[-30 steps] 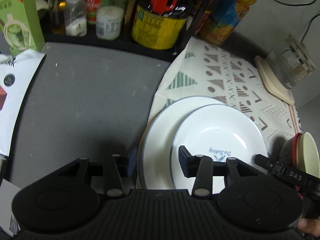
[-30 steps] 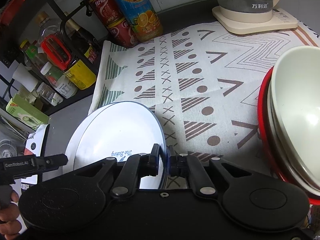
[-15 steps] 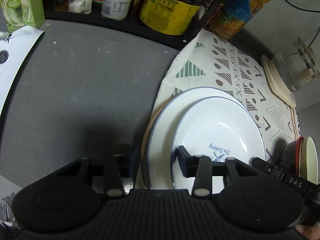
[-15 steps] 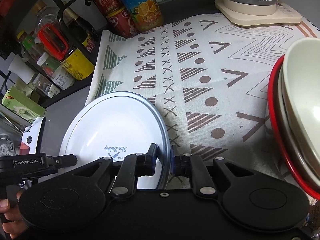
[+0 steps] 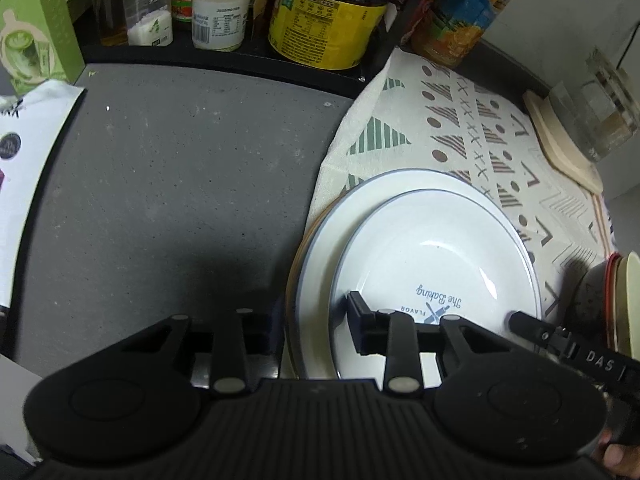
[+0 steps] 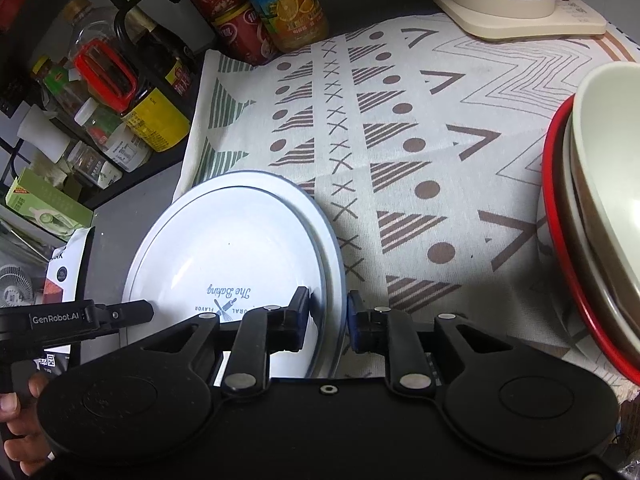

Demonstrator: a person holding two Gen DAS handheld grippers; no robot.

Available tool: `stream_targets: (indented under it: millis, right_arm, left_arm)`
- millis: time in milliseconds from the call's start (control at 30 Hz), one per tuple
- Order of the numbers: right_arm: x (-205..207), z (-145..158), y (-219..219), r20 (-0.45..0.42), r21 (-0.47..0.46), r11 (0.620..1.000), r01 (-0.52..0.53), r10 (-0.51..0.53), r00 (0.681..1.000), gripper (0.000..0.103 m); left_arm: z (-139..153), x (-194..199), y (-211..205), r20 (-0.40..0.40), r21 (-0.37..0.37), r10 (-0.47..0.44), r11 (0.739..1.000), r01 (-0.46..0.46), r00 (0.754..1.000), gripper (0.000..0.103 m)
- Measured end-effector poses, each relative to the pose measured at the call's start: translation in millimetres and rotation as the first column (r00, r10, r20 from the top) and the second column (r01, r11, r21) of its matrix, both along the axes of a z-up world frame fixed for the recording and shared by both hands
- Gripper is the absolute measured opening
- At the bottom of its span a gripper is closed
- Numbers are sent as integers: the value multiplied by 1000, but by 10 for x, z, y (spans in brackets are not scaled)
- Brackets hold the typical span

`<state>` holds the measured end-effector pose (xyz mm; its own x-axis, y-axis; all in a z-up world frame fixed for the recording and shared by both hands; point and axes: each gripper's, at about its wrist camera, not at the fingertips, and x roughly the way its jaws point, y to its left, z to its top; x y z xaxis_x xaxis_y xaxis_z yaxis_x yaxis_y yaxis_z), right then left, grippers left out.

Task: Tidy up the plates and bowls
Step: 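Open the right gripper and withdraw from the plate stack, then move the right gripper to the red bowl stack and grasp its rim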

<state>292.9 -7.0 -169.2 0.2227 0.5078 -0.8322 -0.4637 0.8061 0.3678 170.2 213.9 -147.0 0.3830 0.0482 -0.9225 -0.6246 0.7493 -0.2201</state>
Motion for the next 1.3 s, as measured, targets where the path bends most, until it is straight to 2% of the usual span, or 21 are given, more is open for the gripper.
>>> stream_targets:
  millis: [267,333,400,467,567,633,733,1000,1300]
  right_arm:
    - [10,282,-133,38,59,998,9,-12,999,31]
    - [2,384,-194,53,83,996,14,-18,998,42]
    - [-8,485,-248,81,99,995,20,-28,996,50]
    - [-22,594,-318,108,117,993,27,-40,993,52]
    - [-30,746,-447,143,145,988,45,-66,988,61]
    - [-23,822,-530,167,155,986,62,-88,982,71]
    - [-19,926,-716,200,169,980,104,-138,970,78]
    - [30,954,-1261,212,188,948,256,-294,932,81]
    - [-4,858,-1762,206,181,896,406,-438,875,84]
  left_arm:
    - [281,93,-102,45,28,-33,999,32,998,46]
    - [364,141,-161,61,36,-46,998,44,997,48]
    - [440,188,-219,77,41,-56,998,53,995,56]
    - [514,245,-294,103,52,-73,996,68,992,67]
    - [618,342,-419,129,65,-109,993,101,986,76]
    - [672,420,-504,144,69,-131,990,122,981,78]
    - [726,549,-655,160,72,-172,984,162,972,79]
    - [794,901,-1121,194,52,-292,956,287,937,79]
    - [783,1228,-1571,207,39,-411,910,413,888,79]
